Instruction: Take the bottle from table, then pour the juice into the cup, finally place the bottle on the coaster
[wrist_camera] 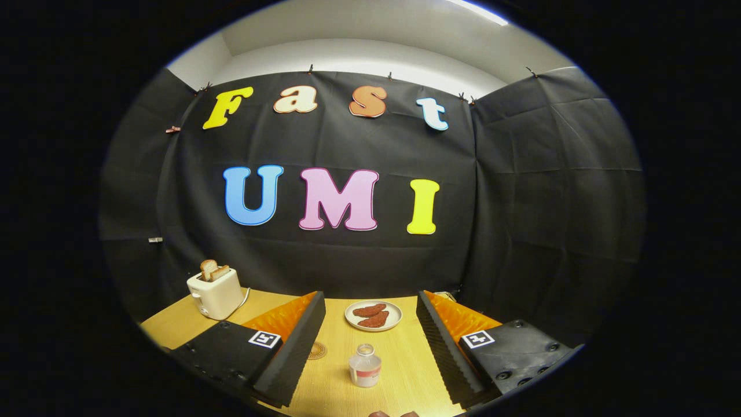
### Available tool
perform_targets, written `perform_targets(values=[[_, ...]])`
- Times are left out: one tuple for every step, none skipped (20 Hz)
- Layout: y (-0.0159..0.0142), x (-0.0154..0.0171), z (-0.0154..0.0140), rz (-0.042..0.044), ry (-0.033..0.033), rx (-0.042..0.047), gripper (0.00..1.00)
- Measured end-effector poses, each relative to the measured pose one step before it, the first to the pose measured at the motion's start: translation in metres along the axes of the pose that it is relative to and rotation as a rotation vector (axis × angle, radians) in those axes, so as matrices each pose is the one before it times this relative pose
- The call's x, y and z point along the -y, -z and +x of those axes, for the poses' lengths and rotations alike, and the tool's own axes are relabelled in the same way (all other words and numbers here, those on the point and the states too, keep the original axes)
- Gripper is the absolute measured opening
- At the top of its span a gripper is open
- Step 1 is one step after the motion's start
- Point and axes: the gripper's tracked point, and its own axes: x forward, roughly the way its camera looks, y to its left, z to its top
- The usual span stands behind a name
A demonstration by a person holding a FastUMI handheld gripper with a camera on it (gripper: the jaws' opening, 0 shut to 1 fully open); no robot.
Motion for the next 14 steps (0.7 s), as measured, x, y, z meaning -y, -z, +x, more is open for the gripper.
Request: perform_targets(values=[[0.00443,-0.00131,0.00262,0.00259,-0.00443,-0.00929,0.97],[0.00497,-0.00148,0.00279,0.00267,-0.00632,-0.00920,0.97],[0.00356,-0.00018,0.00242,0.00154,-0.00452,-0.00442,0.97],[0.00235,0.00028,0.00288,-0.00071,-0.00650,-0.00092,0.97],[0.00262,0.00015,0.00319,-0.00156,-0.00687,-0.00116,0.97],[0.00671,0.00032,0.00440,-0.00209,-0.00933,-0.00475,0.97],[0.00536,-0.00116,0.00346,-0.00151,-0.01259,-0.00556,0.97],[0.00915,-0.00056,0.00468,-0.00820,-0.01170,-0.01226,0.97],[0.00781,0.00097,0.00547,-0.00625,-0.00836,-0.00820,0.97],[0.00619,-0.00010,0.00527,-0.00130,-0.01049,-0.00093,0.97],[0.00561,0.00008,0.00491,0.00044,-0.01048,0.00251,0.97],[0.00804,0.00162,0.00389,0.00116,-0.00736,-0.00013,0.97],[0.00818,0.00153,0.00414,0.00344,-0.00509,0.00035,0.97],[0.00946,0.00190,0.00376,0.00608,-0.00514,-0.00521,0.97]])
